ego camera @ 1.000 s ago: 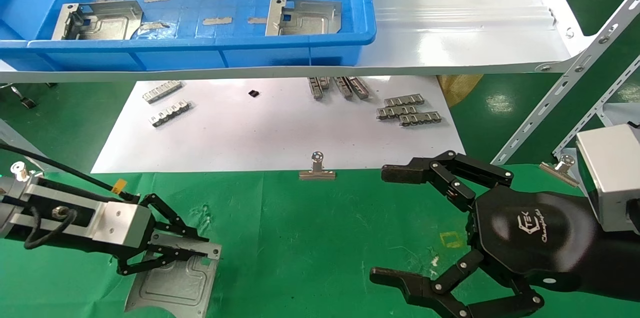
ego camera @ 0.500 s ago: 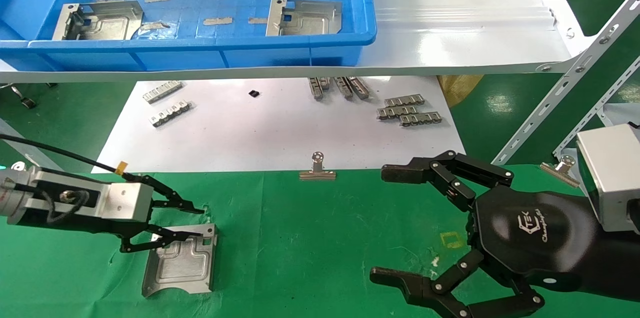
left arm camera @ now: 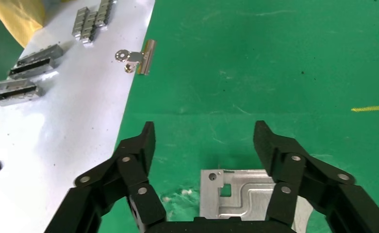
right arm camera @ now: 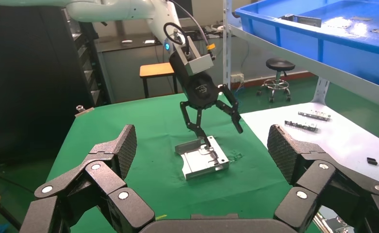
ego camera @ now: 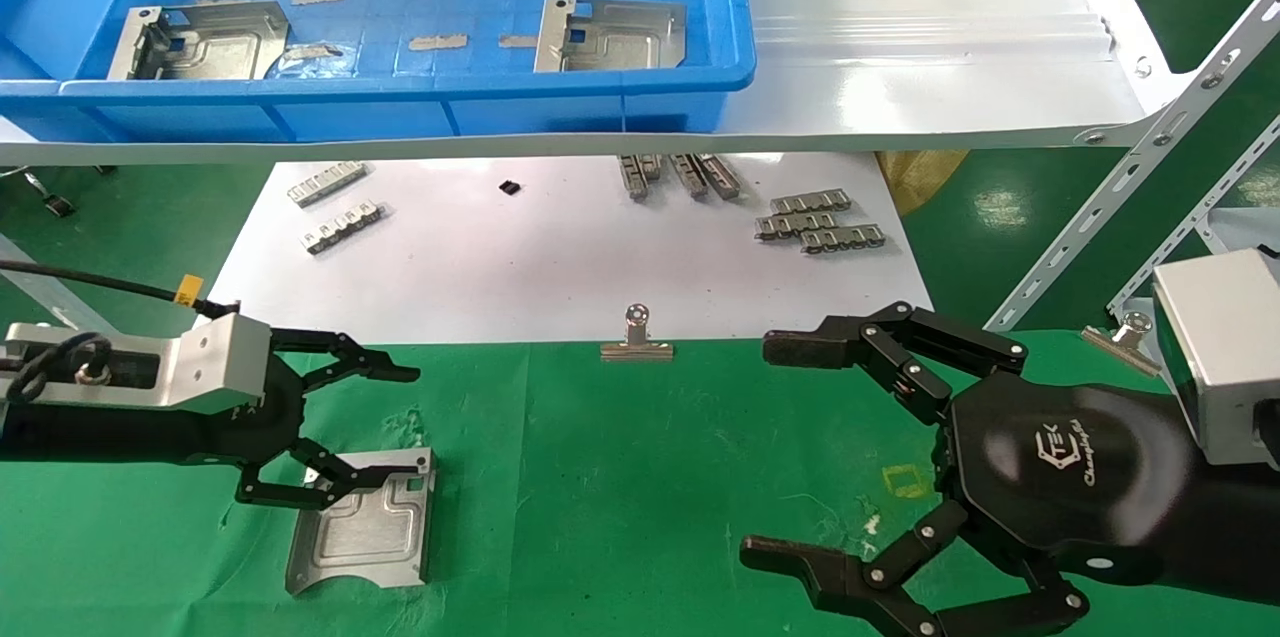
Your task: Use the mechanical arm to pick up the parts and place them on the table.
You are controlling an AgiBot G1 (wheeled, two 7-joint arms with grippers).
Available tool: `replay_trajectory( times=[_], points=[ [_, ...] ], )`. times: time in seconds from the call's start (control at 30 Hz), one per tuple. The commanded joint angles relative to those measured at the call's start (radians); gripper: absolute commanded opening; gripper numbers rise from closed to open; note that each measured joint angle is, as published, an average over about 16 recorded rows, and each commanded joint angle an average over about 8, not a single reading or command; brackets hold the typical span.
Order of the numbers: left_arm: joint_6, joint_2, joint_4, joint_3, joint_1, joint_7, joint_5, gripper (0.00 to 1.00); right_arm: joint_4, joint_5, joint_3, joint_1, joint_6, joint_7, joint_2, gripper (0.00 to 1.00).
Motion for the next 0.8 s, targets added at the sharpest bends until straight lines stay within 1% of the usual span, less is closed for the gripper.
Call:
replay_trajectory(
  times=[0.03, 0.17, 0.3, 0.8],
  points=[
    [0.001, -0.009, -0.009, 0.000, 0.008, -0.010, -0.017, 1.00, 0.000, 0.000, 0.000, 0.000, 0.000, 0.000, 0.000, 1.00],
    [-0.001, -0.007, -0.014, -0.007, 0.011, -0.011, -0.014, 1.00, 0.000, 0.000, 0.000, 0.000, 0.000, 0.000, 0.000, 1.00],
    [-0.004, -0.016, -0.050, -0.035, 0.034, -0.037, -0.022, 1.00, 0.000, 0.000, 0.000, 0.000, 0.000, 0.000, 0.000, 1.00],
    [-0.030, -0.073, -0.294, -0.227, 0.194, -0.217, -0.082, 1.00, 0.000, 0.000, 0.000, 0.000, 0.000, 0.000, 0.000, 1.00]
  ],
)
